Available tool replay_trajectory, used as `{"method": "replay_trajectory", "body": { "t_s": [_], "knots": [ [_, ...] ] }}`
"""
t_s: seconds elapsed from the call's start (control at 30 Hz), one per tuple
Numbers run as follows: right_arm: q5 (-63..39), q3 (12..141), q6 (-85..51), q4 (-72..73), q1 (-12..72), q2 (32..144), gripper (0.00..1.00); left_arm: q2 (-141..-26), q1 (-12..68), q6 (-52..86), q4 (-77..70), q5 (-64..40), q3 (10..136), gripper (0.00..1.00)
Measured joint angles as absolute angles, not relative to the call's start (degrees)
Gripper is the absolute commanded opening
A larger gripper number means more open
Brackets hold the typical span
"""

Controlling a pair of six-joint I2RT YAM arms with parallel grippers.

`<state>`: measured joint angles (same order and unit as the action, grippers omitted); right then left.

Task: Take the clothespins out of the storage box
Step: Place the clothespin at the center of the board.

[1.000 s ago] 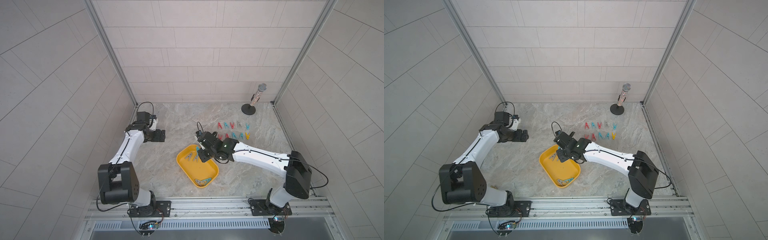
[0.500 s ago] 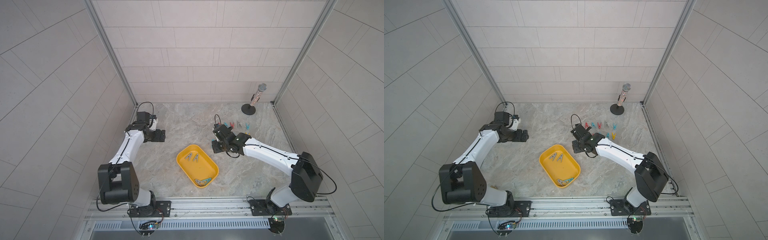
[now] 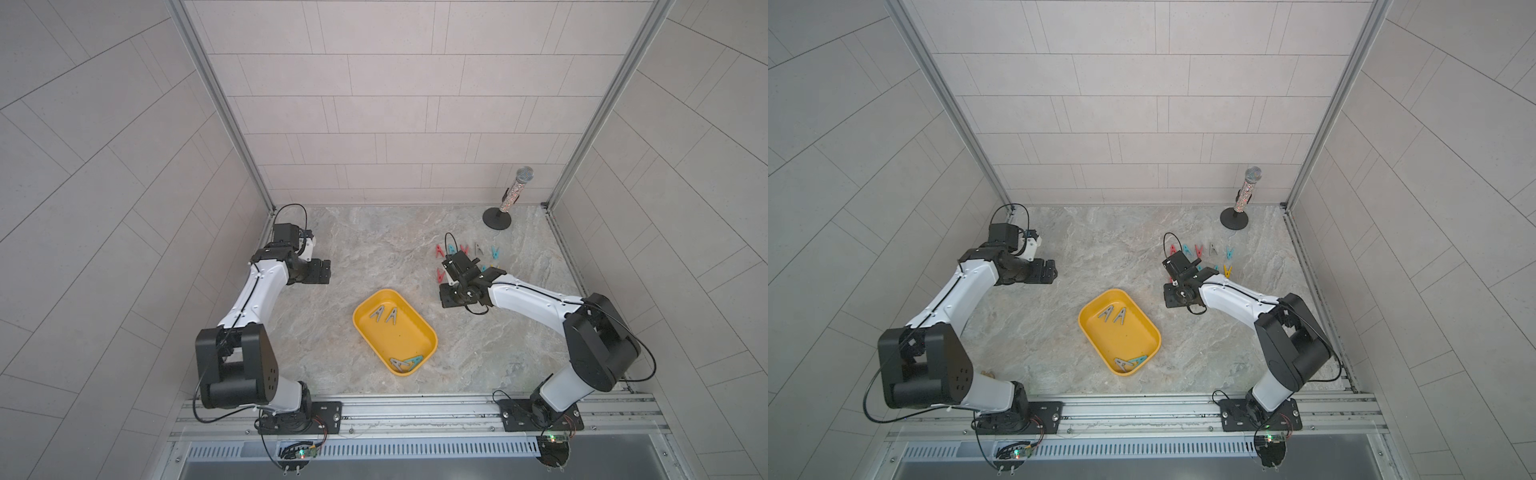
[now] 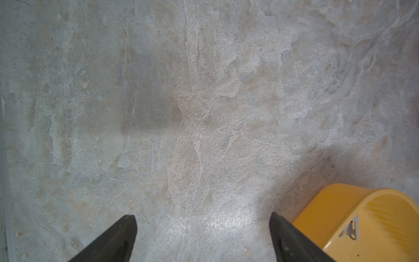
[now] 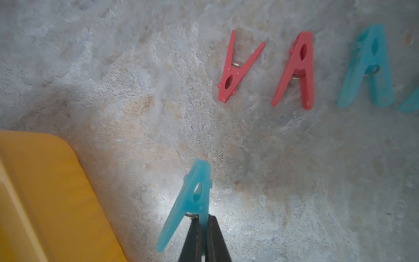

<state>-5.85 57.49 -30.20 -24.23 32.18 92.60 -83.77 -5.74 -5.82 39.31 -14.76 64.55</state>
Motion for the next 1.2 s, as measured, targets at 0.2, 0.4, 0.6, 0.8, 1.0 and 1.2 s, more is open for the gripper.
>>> {"method": "replay_trajectory", "body": {
  "t_s": [0.2,0.4,0.6,0.8,1.0,1.2],
  "knots": [
    [-8.19,55.77,-29.06,-21.32,30.7,96.64,0.02,-83.77,-5.74,-5.82,39.31,-14.76,64.55,0.99],
    [-9.47,55.77,-27.99,-18.74,30.46,99.22,0.04,-83.77,-5.74,-5.82,39.33,-14.76,64.55,0.99],
    [-10.07,55.81,-27.07,-16.86,30.46,99.77,0.07,-83.77,-5.74,-5.82,39.33,-14.76,64.55,0.99],
    [-10.09,55.79,-27.0,-16.86,30.48,99.77,0.11,-83.77,-5.74,-5.82,39.31,-14.76,64.55,0.99],
    [-9.8,55.79,-26.87,-17.08,30.48,99.59,0.17,-83.77,-5.74,-5.82,39.31,-14.76,64.55,0.99],
    [-9.21,55.79,-26.68,-19.05,30.48,98.83,0.22,-83.77,-5.74,-5.82,39.31,-14.79,64.55,0.99]
  ]
}}
